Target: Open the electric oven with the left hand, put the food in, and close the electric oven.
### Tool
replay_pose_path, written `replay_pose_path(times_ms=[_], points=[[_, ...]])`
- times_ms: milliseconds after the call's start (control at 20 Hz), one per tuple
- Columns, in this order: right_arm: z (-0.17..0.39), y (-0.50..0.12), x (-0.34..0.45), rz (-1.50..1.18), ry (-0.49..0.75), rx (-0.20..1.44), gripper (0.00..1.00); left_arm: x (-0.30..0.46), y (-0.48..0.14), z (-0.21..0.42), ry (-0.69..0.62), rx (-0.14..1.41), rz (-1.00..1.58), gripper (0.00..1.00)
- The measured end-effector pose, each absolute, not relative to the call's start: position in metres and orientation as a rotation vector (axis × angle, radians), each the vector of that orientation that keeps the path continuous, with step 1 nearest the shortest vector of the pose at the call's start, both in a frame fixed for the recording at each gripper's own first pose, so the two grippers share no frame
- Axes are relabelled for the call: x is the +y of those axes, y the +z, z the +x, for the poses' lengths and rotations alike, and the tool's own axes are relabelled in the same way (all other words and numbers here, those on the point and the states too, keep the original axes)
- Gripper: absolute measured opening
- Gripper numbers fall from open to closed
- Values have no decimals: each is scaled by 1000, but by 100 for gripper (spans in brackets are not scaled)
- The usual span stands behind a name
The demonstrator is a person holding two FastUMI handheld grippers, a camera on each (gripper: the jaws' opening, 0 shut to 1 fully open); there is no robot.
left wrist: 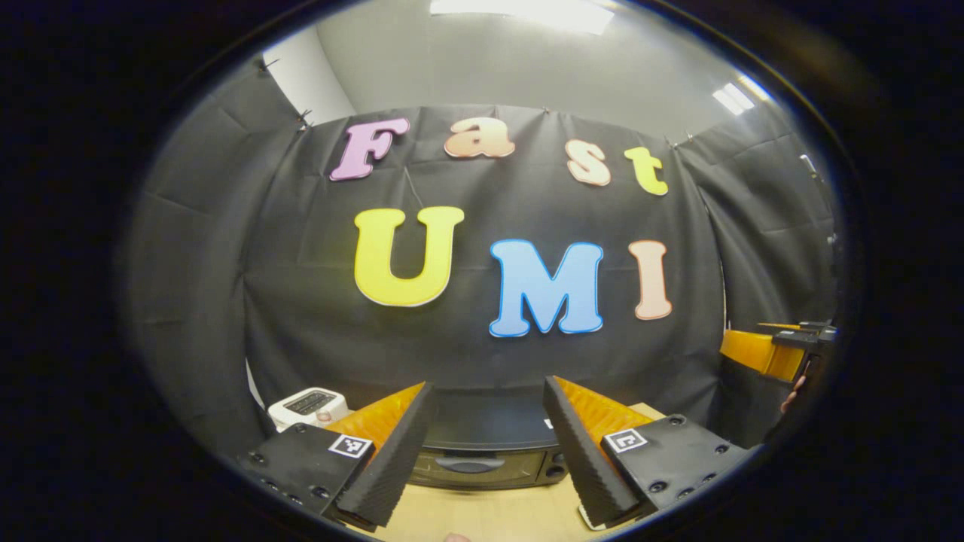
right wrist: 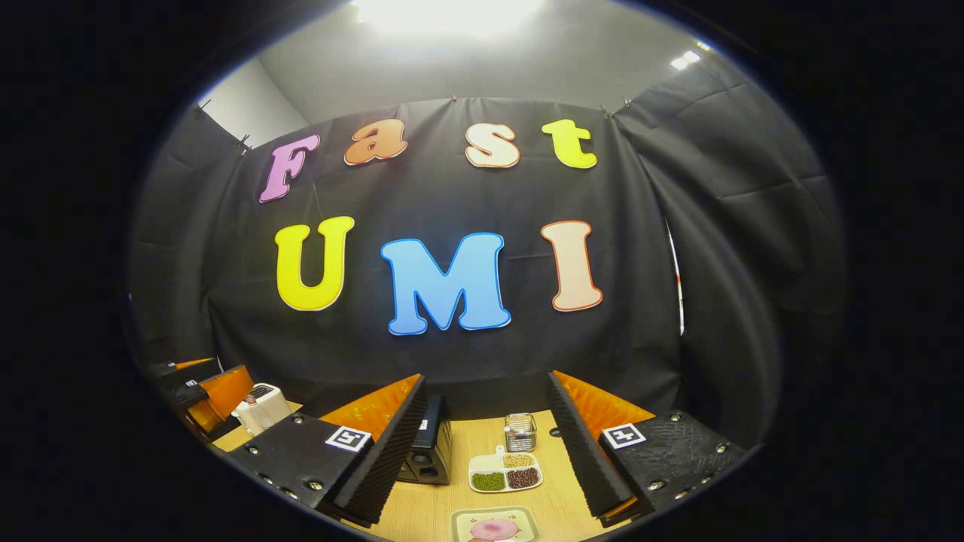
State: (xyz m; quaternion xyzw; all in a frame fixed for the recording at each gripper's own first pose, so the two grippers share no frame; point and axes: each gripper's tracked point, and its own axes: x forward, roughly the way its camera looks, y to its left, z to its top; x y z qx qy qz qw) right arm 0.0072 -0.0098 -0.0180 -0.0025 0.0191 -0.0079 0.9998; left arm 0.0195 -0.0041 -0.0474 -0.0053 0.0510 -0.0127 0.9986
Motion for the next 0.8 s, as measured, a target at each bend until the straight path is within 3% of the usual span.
replay_pose_path(times_ms=[100,150,200,250,350,400,500,600,800], points=[[9,-24,-11,-13,-16,54,96,-5,-71,31,-41,167,-16,91],[10,-26,-10,-16,-16,62,96,-8,-86,36,-54,205,-28,100],[12,-29,-10,-15,-12,69,96,-11,-98,44,-65,244,-39,96],[12,-32,-9,-11,-4,75,96,-12,-110,52,-69,276,-42,100],[13,-34,-7,-5,6,77,96,-5,-137,70,-64,337,-32,96],[14,-35,-9,-12,1,80,96,-2,-153,78,-60,367,-20,100],[16,-39,-13,-27,-10,86,96,5,-185,94,-51,436,-2,96],[14,-44,-15,-35,-19,97,96,10,-215,109,-47,493,-12,100],[16,-54,-19,-43,-37,125,96,16,-263,142,-34,590,-36,97]])
